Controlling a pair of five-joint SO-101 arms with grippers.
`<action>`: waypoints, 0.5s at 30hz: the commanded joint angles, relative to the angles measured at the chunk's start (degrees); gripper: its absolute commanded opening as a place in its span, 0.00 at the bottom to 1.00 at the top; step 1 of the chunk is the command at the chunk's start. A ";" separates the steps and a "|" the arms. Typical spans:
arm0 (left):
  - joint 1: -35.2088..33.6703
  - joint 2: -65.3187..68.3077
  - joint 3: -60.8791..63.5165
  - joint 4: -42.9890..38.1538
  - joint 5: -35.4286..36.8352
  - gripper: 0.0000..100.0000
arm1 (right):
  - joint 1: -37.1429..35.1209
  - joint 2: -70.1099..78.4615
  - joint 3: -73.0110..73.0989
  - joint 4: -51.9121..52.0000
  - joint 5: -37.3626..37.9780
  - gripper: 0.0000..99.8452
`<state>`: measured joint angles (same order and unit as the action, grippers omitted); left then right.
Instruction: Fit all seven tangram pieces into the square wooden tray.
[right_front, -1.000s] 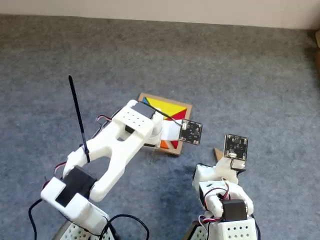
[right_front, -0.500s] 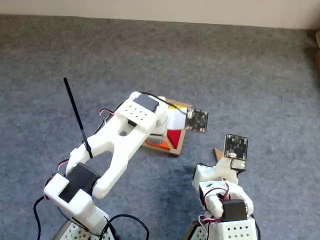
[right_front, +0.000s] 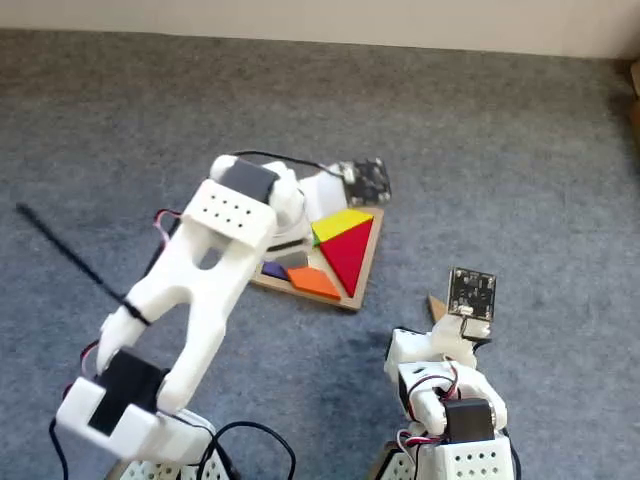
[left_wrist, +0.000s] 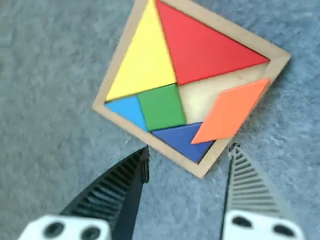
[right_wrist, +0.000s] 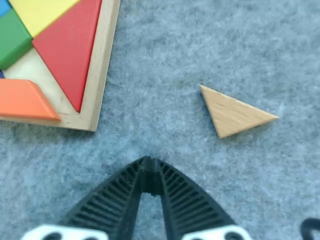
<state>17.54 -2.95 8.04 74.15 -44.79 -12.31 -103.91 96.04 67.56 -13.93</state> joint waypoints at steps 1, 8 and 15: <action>-2.68 -5.67 1.19 0.44 4.75 0.25 | 0.92 -0.66 8.40 -1.19 -0.18 0.01; -4.62 -13.93 9.63 0.18 9.93 0.25 | 0.92 -0.66 8.40 -1.19 -0.18 0.01; -4.53 -22.64 15.96 0.18 15.21 0.25 | 0.92 -0.66 8.40 -1.19 -0.18 0.01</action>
<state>13.49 -21.14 22.99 74.33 -31.78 -12.31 -103.91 96.04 67.56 -13.93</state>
